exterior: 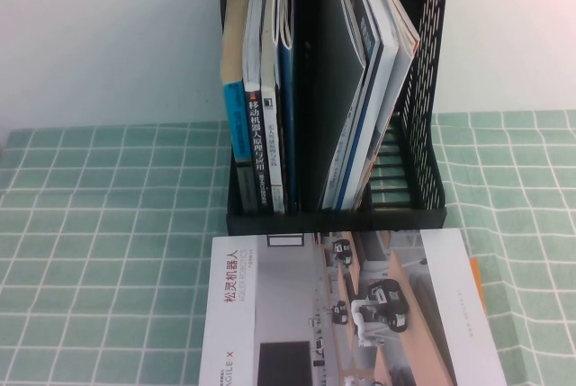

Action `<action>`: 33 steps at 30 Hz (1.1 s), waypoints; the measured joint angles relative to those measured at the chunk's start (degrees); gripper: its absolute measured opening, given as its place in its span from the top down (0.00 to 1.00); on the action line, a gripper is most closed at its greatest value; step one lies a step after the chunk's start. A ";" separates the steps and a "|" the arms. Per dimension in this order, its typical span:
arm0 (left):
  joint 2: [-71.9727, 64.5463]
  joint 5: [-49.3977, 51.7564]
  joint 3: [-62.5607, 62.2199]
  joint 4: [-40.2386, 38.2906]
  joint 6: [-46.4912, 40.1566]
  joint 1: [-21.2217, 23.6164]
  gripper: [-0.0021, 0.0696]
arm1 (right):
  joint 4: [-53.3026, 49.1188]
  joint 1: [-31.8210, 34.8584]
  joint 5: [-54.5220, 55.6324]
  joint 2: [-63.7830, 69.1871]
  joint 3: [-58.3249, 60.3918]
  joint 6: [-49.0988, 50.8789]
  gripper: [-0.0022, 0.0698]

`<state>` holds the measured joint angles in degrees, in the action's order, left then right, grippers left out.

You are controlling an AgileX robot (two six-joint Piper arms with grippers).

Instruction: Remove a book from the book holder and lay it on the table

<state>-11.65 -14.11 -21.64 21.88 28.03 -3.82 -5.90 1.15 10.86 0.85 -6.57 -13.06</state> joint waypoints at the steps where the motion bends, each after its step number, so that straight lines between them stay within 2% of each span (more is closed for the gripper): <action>1: -1.94 -3.15 0.00 1.83 1.72 0.00 0.97 | -0.69 0.00 -1.80 1.08 -1.70 1.29 0.97; 4: -8.38 -9.15 -1.96 12.85 10.70 -0.74 0.97 | -2.44 0.00 -5.55 5.64 -5.94 3.65 0.97; 9: -21.08 -10.19 -10.44 37.57 35.13 -4.98 0.97 | -4.80 0.00 -2.89 14.37 -9.18 4.70 0.97; 11: -26.48 -8.49 -14.33 43.00 41.89 -7.04 0.97 | -5.82 0.00 1.08 18.28 -9.32 6.49 0.97; 13: -31.34 -4.64 -17.54 44.96 45.06 -8.90 0.97 | -8.30 0.00 5.47 21.87 -9.32 9.60 0.97; 17: -40.14 7.85 -24.70 45.49 46.60 -14.15 0.97 | -18.10 0.00 10.33 27.45 -9.84 18.51 0.97; 20: -46.15 21.90 -30.26 45.49 46.09 -19.20 0.97 | -25.90 0.00 12.06 31.12 -10.00 26.43 0.97; 24: -53.63 33.95 -35.92 41.38 45.85 -27.28 0.97 | -32.92 0.00 12.91 34.47 -10.00 33.12 0.97; 28: -59.76 36.65 -38.96 32.64 43.60 -37.49 0.97 | -39.57 0.00 14.70 36.23 -10.00 38.55 0.97; 33: -64.91 35.10 -40.65 25.05 41.51 -47.24 0.97 | -44.39 0.00 15.28 36.97 -10.00 42.30 0.97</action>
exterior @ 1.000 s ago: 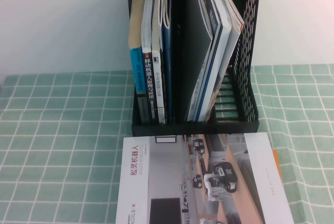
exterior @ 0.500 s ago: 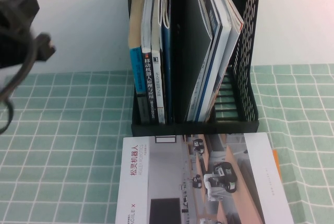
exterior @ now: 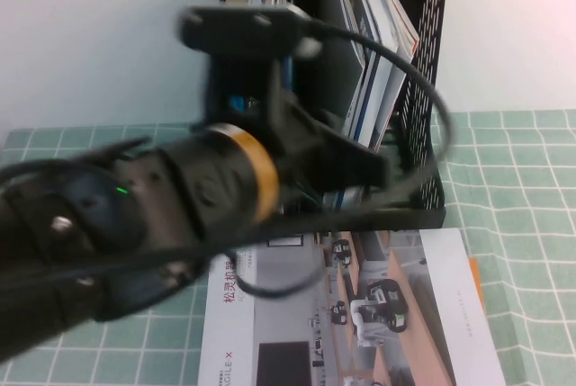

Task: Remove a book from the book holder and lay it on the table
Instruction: Hold the bookshelf

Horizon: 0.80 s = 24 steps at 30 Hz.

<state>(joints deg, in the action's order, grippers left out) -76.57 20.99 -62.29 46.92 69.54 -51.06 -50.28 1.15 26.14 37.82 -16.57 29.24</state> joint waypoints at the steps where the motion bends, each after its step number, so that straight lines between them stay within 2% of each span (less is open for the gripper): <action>1: -0.89 -0.65 -0.25 -1.54 -0.83 -1.66 0.97 | -0.59 0.00 0.13 0.10 0.00 0.31 0.97; 4: -1.90 -1.40 -0.64 -5.22 -4.77 -5.01 0.97 | -1.10 0.00 0.25 0.21 0.00 0.70 0.97; 9: -2.04 0.58 -1.76 -10.11 -8.27 -6.23 0.97 | -1.44 0.00 0.37 0.21 0.00 0.91 0.97; 12: -2.67 10.96 -4.50 -14.35 -12.76 -5.70 0.97 | -2.06 0.00 0.37 0.21 0.00 1.14 0.97; 16: -4.17 23.75 -8.65 -27.30 -26.45 -4.60 0.97 | -2.95 0.00 0.64 0.21 0.00 3.61 0.97; 18: -4.33 22.33 -9.27 -33.07 -31.38 -4.50 0.97 | -3.49 0.00 0.87 0.21 0.00 4.77 0.97; 21: -4.72 14.56 -9.67 -39.73 -35.41 -4.50 0.97 | -4.68 0.00 1.78 0.21 0.00 6.45 0.97; 24: -6.66 7.55 -10.95 -41.51 -35.88 -4.50 0.97 | -6.94 0.00 3.54 0.21 0.00 8.62 0.97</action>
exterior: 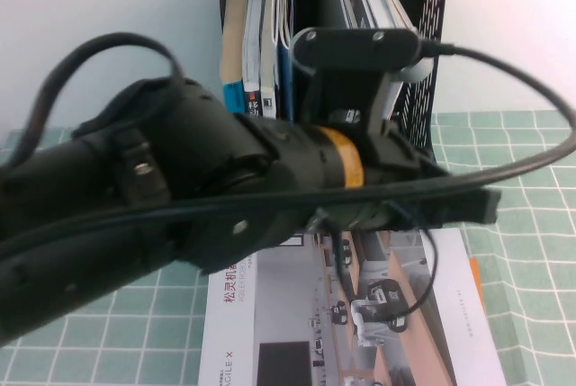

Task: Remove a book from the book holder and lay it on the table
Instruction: Hold the bookshelf

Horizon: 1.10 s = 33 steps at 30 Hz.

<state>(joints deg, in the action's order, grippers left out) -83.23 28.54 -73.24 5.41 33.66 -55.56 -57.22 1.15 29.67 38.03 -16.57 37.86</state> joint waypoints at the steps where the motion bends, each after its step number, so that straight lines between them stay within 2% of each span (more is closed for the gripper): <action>1: -1.12 -1.28 -0.93 0.32 0.00 0.26 0.97 | -0.83 0.00 0.50 0.00 0.00 0.89 0.97; 5: -6.77 -1.21 -6.54 5.03 1.88 0.86 0.97 | -2.69 0.00 1.34 0.00 0.00 3.29 0.97; 13: -17.97 6.97 -21.06 19.30 7.27 0.95 0.97 | -3.47 0.00 1.58 0.00 0.00 3.61 0.97; 22: -19.93 12.27 -23.39 33.98 15.76 0.95 0.97 | -3.83 0.00 1.58 0.00 0.00 3.61 0.97; 28: -19.93 14.17 -23.48 35.90 19.15 0.98 0.97 | -4.08 0.00 3.65 0.00 0.00 3.61 0.97; 33: -18.95 9.90 -23.48 25.50 14.00 0.98 0.97 | -4.56 0.00 4.07 0.00 0.00 3.61 0.97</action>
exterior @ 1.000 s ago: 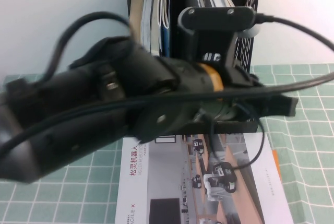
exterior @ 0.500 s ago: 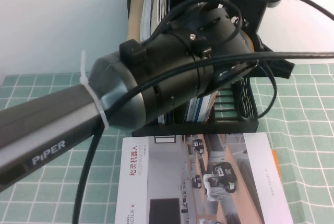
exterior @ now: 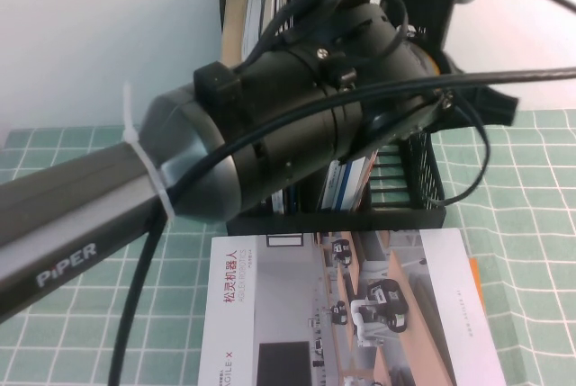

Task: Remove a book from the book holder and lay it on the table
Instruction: Hold the bookshelf

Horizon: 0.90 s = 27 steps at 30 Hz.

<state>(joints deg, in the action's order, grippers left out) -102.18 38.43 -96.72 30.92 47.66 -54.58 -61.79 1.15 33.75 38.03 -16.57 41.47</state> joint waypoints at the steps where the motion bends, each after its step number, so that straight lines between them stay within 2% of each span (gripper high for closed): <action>1: 0.06 -1.76 0.00 -1.46 -1.01 0.00 0.97 | -0.05 0.00 0.00 0.00 0.00 0.00 0.97; 5: 0.00 -4.68 -0.14 -2.70 -2.02 0.86 0.97 | -0.37 0.00 0.00 0.00 0.00 0.00 0.97; 14: -2.15 -5.15 -0.14 -8.10 -2.42 7.95 0.97 | -0.99 0.00 0.09 0.10 0.00 0.00 0.97; 20: -2.15 -2.24 -0.14 -7.91 -3.14 8.65 0.97 | -1.03 0.00 5.68 3.83 -0.18 0.00 0.97; 23: -2.15 -1.58 -0.14 -7.76 -3.83 8.65 0.97 | -0.36 0.00 11.49 7.75 -0.21 -3.02 0.97; 27: -2.15 -1.36 -0.14 -7.51 -3.94 8.69 0.97 | 5.38 0.00 15.23 13.34 -0.49 -8.18 0.97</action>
<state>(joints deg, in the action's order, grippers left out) -104.33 37.07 -96.86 23.41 43.73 -45.90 -56.41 1.15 48.98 51.37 -17.06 33.29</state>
